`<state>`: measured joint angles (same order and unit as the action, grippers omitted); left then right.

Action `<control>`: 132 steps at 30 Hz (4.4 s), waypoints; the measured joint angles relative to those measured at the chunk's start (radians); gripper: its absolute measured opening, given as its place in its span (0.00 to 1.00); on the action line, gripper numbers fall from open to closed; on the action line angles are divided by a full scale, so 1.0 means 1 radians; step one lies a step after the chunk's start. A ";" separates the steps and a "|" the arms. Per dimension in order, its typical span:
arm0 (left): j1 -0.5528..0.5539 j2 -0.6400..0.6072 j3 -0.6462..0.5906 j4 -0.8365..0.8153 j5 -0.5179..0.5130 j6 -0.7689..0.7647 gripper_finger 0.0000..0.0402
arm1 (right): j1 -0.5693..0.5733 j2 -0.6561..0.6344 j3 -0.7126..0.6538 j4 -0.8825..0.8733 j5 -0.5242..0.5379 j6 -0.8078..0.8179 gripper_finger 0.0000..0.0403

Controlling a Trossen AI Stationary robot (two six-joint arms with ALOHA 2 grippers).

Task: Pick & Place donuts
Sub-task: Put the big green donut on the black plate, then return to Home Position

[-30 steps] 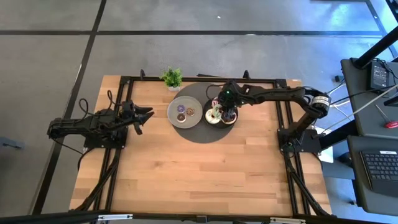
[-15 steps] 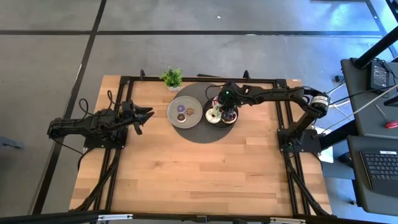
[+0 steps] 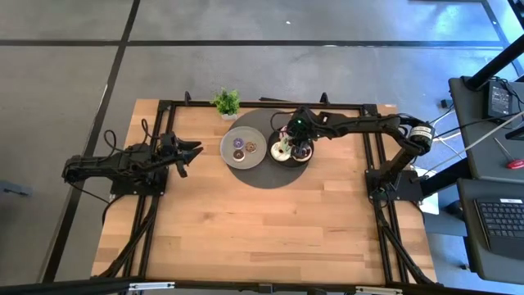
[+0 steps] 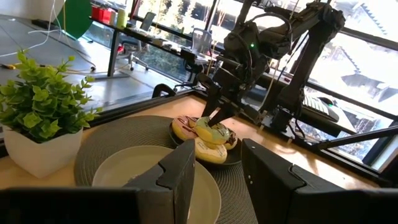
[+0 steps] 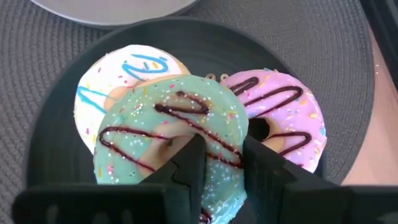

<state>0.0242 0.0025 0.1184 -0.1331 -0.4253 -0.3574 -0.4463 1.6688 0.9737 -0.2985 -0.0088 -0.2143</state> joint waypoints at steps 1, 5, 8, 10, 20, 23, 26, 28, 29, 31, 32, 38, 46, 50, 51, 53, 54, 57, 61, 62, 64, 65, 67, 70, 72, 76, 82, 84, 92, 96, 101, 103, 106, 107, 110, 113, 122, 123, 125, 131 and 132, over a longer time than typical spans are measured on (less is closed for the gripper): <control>0.000 0.000 0.000 0.000 0.000 0.000 0.32 | 0.000 0.000 0.000 -0.001 0.000 0.001 0.25; 0.000 0.000 0.000 -0.004 0.000 0.000 0.32 | 0.000 0.000 0.001 -0.007 0.015 0.015 0.34; 0.000 0.000 0.000 -0.007 0.000 0.000 0.32 | 0.000 0.000 0.003 -0.013 0.062 0.026 0.42; 0.000 0.000 0.000 -0.007 0.000 0.000 0.32 | 0.000 0.000 0.017 -0.030 0.068 0.026 0.46; 0.000 0.000 0.000 -0.009 0.000 0.000 0.32 | -0.001 0.000 0.125 -0.162 0.074 0.022 0.52; 0.000 0.000 0.000 -0.025 0.000 0.000 0.32 | -0.001 -0.001 0.173 -0.249 0.093 0.034 0.52; 0.000 0.000 0.000 -0.036 0.001 -0.005 0.32 | 0.013 -0.039 0.206 -0.306 0.024 0.077 0.52; 0.000 0.000 0.000 -0.036 0.001 -0.027 0.32 | 0.044 -0.090 0.207 -0.282 -0.029 0.123 0.52; -0.002 0.000 0.000 -0.036 0.007 -0.061 0.32 | 0.064 -0.122 0.196 -0.248 -0.043 0.154 0.52; -0.003 0.000 0.000 -0.035 0.045 -0.084 0.32 | 0.110 -0.200 0.150 -0.189 -0.047 0.216 0.52; -0.004 0.000 -0.001 -0.028 0.081 -0.073 0.32 | 0.133 -0.244 0.115 -0.153 -0.047 0.250 0.52; -0.004 -0.002 -0.001 0.044 0.318 -0.033 0.32 | 0.311 -0.565 -0.181 0.114 -0.046 0.389 0.52; -0.004 -0.002 -0.002 0.083 0.351 0.064 0.32 | 0.535 -0.896 -0.531 0.485 -0.022 0.372 0.52; -0.004 -0.003 -0.078 0.245 0.371 0.062 0.32 | 0.573 -0.989 -0.626 0.582 -0.020 0.443 0.52; -0.004 -0.003 -0.103 0.283 0.384 0.061 0.32 | 0.581 -1.002 -0.642 0.602 -0.020 0.449 0.52; -0.003 -0.003 -0.109 0.284 0.392 0.056 0.32 | 0.591 -1.024 -0.667 0.610 -0.020 0.458 0.52; -0.002 -0.003 -0.108 0.283 0.392 0.055 0.32 | 0.593 -1.031 -0.674 0.611 -0.020 0.463 0.52; -0.002 -0.003 -0.109 0.286 0.390 0.056 0.32 | 0.599 -1.055 -0.709 0.626 -0.020 0.467 0.52; -0.002 -0.003 -0.109 0.237 0.357 0.048 0.32 | 0.601 -1.109 -0.797 0.715 -0.019 0.469 0.52; -0.002 -0.003 -0.109 0.232 0.356 0.046 0.32 | 0.601 -1.129 -0.821 0.745 -0.020 0.471 0.52; -0.002 -0.003 -0.109 0.226 0.356 0.046 0.32 | 0.600 -1.168 -0.857 0.767 -0.019 0.477 0.52; -0.002 -0.003 -0.109 0.218 0.355 0.046 0.32 | 0.600 -1.190 -0.872 0.765 -0.019 0.479 0.52; -0.002 -0.003 -0.109 0.188 0.341 0.046 0.32 | 0.599 -1.230 -0.896 0.766 -0.019 0.476 0.52; -0.002 -0.003 -0.109 0.166 0.312 0.046 0.32 | 0.599 -1.283 -0.930 0.766 0.006 0.466 0.52; -0.002 -0.003 -0.109 0.166 0.305 0.052 0.32 | 0.592 -1.319 -0.953 0.766 0.024 0.464 0.52; -0.001 -0.003 -0.099 0.140 0.283 0.064 0.32 | 0.550 -1.383 -0.967 0.709 0.026 0.467 0.52; 0.038 -0.003 -0.084 0.111 0.278 0.073 0.32 | 0.447 -1.484 -0.967 0.604 0.026 0.412 0.52; 0.057 -0.003 -0.085 0.113 0.301 0.074 0.32 | 0.415 -1.528 -0.967 0.540 0.018 0.409 0.52; 0.140 -0.003 -0.096 0.120 0.382 0.075 0.32 | 0.361 -1.667 -0.967 0.393 -0.042 0.363 0.52; 0.168 -0.003 -0.096 0.114 0.401 0.090 0.32 | 0.355 -1.668 -0.966 0.317 -0.035 0.367 0.52; 0.175 0.001 -0.096 0.115 0.400 0.091 0.32 | 0.356 -1.666 -0.967 0.316 -0.004 0.306 0.52; 0.175 0.001 -0.096 0.115 0.399 0.091 0.32 | 0.356 -1.665 -0.967 0.317 -0.003 0.234 0.52; 0.175 0.001 -0.096 0.115 0.398 0.091 0.32 | 0.356 -1.664 -0.966 0.317 -0.008 0.156 0.52; 0.175 0.001 -0.096 0.115 0.398 0.091 0.32 | 0.356 -1.664 -0.967 0.317 -0.009 0.153 0.52; 0.175 0.001 -0.096 0.115 0.398 0.091 0.32 | 0.356 -1.664 -0.966 0.317 -0.010 0.157 0.52; 0.174 0.001 -0.096 0.115 0.398 0.091 0.32 | 0.356 -1.664 -0.967 0.317 -0.011 0.155 0.52; 0.174 0.002 -0.097 0.115 0.397 0.091 0.32 | 0.356 -1.664 -0.967 0.317 -0.011 0.157 0.52; 0.174 0.002 -0.097 0.115 0.397 0.091 0.32 | 0.356 -1.664 -0.966 0.317 -0.011 0.156 0.52; 0.174 0.002 -0.097 0.115 0.397 0.091 0.32 | 0.356 -1.664 -0.966 0.317 -0.011 0.156 0.52; 0.174 0.002 -0.097 0.115 0.397 0.091 0.32 | 0.356 -1.664 -0.967 0.317 -0.011 0.156 0.52; 0.174 0.002 -0.097 0.115 0.396 0.091 0.32 | 0.356 -1.664 -0.967 0.317 -0.011 0.157 0.52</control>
<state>0.1986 0.0044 0.0216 -0.0177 -0.0288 -0.2665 -0.0906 0.0051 0.0071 0.0189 -0.0196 -0.0571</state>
